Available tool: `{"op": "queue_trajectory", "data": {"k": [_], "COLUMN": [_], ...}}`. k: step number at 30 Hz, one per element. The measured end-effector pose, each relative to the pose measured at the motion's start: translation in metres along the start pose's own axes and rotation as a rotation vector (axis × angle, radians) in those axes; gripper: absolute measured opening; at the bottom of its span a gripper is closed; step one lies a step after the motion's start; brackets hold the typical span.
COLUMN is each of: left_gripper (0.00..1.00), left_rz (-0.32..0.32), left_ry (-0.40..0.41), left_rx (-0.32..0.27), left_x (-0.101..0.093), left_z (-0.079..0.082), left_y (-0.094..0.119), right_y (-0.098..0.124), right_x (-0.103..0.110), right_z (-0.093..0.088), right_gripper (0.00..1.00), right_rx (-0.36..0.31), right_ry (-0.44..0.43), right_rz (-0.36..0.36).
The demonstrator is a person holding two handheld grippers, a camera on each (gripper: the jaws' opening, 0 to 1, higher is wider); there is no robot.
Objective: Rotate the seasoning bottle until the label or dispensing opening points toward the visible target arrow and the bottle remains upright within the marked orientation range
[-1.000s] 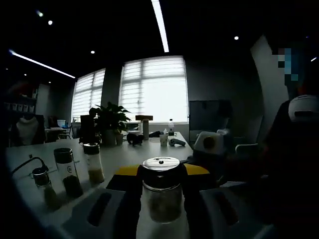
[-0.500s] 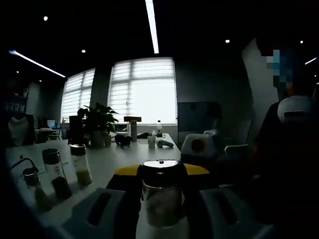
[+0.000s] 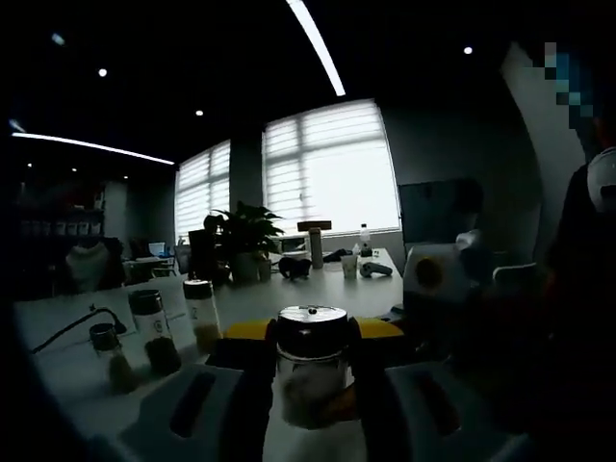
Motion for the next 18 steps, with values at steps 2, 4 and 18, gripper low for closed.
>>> {"op": "queue_trajectory", "data": {"k": [2,4,18], "left_gripper": [0.32,0.32,0.32], "left_rz": [0.02,0.054,-0.139], "left_ry": [0.002,0.015,0.108], "left_rx": [0.002,0.01,-0.049], "left_x": [-0.001,-0.001,0.009], "left_z": [-0.001,-0.003,0.0], "left_y": [0.0,-0.001,0.016], "right_y": [-0.001,-0.002,0.009], "right_x": [0.001,0.003,0.001], "right_z": [-0.001,-0.002,0.002], "right_gripper": [0.3,0.3,0.32], "right_rx": [0.011,0.027,-0.067], "right_ry": [0.01,0.026,0.157], "right_rz": [-0.02,-0.047,0.191]}}
Point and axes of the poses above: the point that each gripper's makers call its tool centre point, and the gripper's own axes: y roughly backward along the fingers, x roughly to its left, z roughly out of its top, the point moved 10 cm from there along y, roughly backward along the fingers, and after that the axes turned 2 degrees about x, right-handed, at the moved point
